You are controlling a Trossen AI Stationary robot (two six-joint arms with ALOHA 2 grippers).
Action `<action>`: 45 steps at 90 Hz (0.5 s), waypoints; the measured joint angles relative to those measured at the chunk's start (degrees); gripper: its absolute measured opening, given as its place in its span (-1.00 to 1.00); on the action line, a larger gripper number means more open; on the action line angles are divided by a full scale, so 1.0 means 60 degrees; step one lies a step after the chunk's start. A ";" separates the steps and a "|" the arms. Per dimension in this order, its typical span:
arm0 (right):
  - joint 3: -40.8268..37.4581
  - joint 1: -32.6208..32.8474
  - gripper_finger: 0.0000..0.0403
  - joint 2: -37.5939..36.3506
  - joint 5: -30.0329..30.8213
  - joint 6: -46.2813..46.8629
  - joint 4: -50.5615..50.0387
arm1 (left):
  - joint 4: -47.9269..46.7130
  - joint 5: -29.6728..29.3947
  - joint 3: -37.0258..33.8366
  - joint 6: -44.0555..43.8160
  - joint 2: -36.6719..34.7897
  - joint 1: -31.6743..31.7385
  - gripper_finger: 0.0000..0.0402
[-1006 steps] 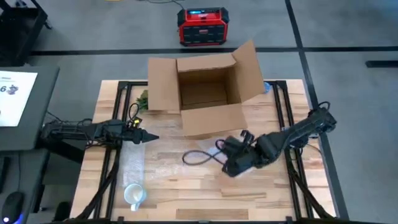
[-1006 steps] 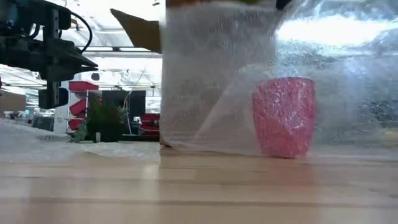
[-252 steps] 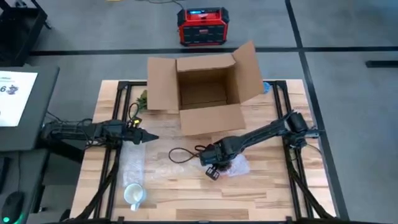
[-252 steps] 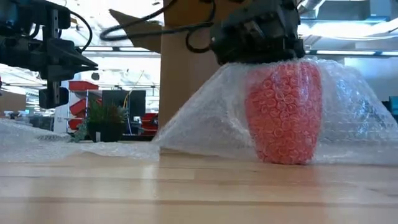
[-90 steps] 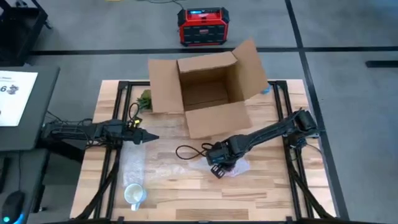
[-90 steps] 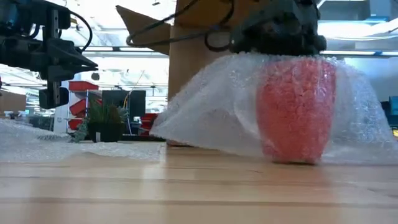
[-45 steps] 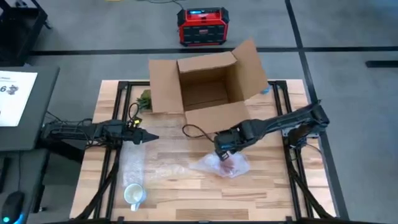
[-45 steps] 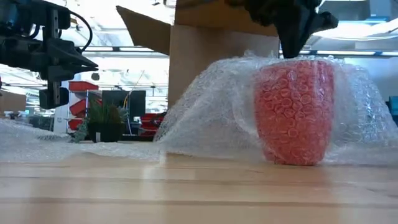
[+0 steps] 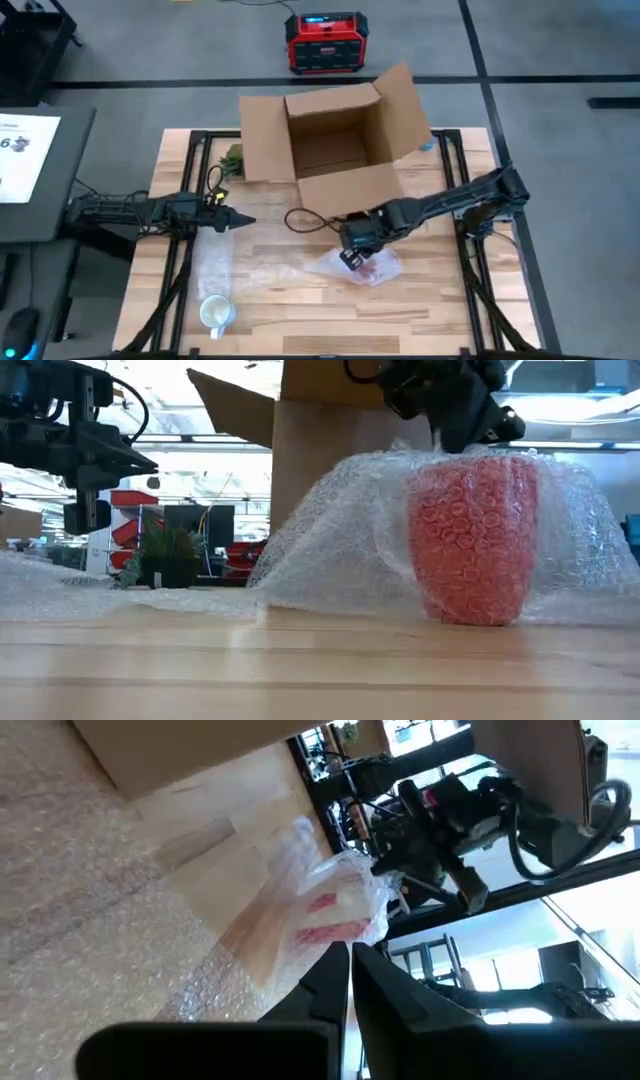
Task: Wrap mug
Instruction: Wrap the red mug with bubble wrap
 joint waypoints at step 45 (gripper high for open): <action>0.0649 0.0337 -1.00 0.2381 -0.0213 -0.0887 0.0145 | -0.0010 -0.0007 0.0000 -0.0014 0.0000 0.0000 -1.00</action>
